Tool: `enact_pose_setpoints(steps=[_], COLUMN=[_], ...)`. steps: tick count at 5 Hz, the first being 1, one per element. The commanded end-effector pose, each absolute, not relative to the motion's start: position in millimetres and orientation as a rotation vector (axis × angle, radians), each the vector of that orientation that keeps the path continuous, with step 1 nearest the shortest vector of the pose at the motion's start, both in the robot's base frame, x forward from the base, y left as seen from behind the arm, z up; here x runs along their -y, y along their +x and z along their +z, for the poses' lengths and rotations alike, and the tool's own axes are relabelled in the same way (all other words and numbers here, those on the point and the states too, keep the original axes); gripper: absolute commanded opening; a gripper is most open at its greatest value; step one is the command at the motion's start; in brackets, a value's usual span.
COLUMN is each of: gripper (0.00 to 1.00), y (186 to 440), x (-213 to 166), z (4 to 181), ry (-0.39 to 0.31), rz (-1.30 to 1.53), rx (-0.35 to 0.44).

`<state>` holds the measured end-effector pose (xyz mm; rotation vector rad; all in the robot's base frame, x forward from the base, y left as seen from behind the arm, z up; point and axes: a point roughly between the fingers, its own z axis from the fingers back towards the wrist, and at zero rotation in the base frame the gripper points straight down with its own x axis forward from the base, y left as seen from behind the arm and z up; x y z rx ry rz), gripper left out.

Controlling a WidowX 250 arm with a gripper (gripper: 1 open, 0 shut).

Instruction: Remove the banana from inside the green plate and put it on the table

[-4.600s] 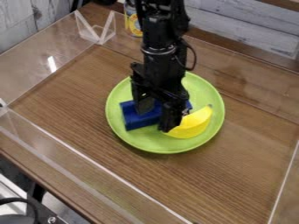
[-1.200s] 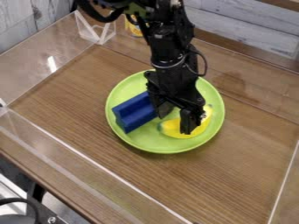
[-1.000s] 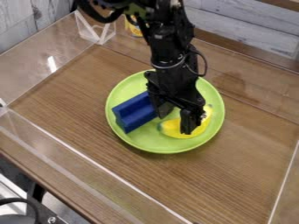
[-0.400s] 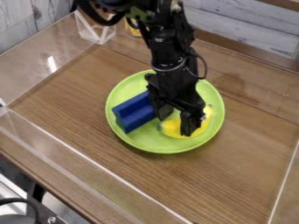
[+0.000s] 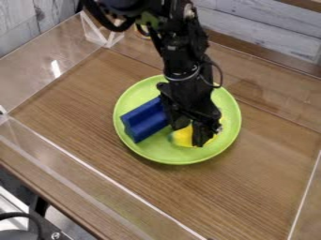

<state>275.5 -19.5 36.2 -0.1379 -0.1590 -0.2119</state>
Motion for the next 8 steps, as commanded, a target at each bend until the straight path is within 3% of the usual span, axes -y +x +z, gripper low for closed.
enact_pose_setpoints(steps=[1,8], gripper=[0.0,0.0], y=[280.2,273.0], x=[21.3,28.9], z=[46.4,82.3], ry=[-0.132,-0.094], rz=[-0.218,-0.245], rx=[0.187,0.149])
